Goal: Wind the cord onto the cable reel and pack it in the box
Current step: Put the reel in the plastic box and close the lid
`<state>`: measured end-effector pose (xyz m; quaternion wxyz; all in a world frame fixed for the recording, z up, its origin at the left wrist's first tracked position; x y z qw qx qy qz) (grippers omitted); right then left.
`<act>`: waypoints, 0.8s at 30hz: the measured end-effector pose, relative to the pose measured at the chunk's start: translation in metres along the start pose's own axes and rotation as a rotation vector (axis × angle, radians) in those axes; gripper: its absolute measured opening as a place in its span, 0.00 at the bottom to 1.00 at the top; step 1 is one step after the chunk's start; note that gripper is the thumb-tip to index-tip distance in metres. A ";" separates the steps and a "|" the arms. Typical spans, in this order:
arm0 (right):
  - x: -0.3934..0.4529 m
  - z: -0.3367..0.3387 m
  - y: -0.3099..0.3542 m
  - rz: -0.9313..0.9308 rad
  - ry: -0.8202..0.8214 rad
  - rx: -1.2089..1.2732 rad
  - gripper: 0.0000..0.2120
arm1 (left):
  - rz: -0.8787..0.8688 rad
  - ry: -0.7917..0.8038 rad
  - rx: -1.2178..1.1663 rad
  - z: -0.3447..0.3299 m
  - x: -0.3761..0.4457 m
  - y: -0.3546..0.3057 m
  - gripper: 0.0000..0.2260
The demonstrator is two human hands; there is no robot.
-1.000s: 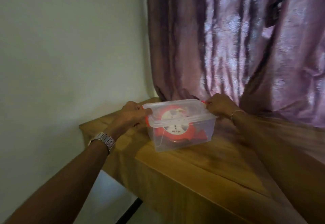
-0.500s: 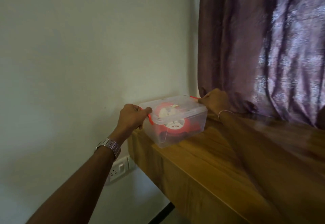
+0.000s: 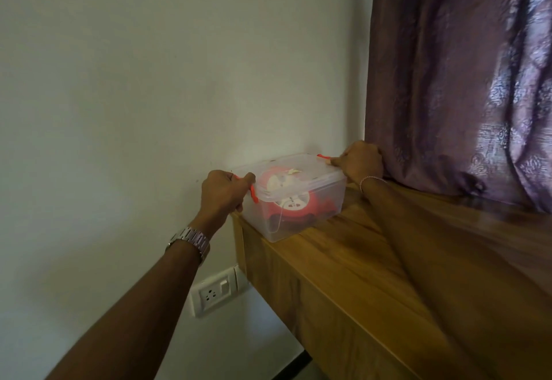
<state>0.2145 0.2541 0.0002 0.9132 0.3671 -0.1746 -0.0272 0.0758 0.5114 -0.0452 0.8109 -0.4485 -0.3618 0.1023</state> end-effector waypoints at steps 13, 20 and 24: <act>-0.008 -0.002 -0.010 0.040 0.011 0.076 0.18 | -0.064 -0.108 0.314 0.015 0.001 -0.010 0.22; -0.046 0.080 -0.063 0.206 -0.131 -0.260 0.16 | -0.510 -0.082 0.592 -0.047 -0.039 -0.101 0.22; -0.079 0.158 -0.107 0.187 -0.283 -0.374 0.17 | -0.718 0.122 0.377 -0.115 -0.086 -0.161 0.22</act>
Point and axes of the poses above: each hand's wrist, its own x-axis towards the middle knuckle, its own z-axis out of the back of the hand, y = z × x, the point moved 3 cm from there along x, towards the middle knuckle, and after that the axes turned 10 degrees about -z, right-handed, at the moved point
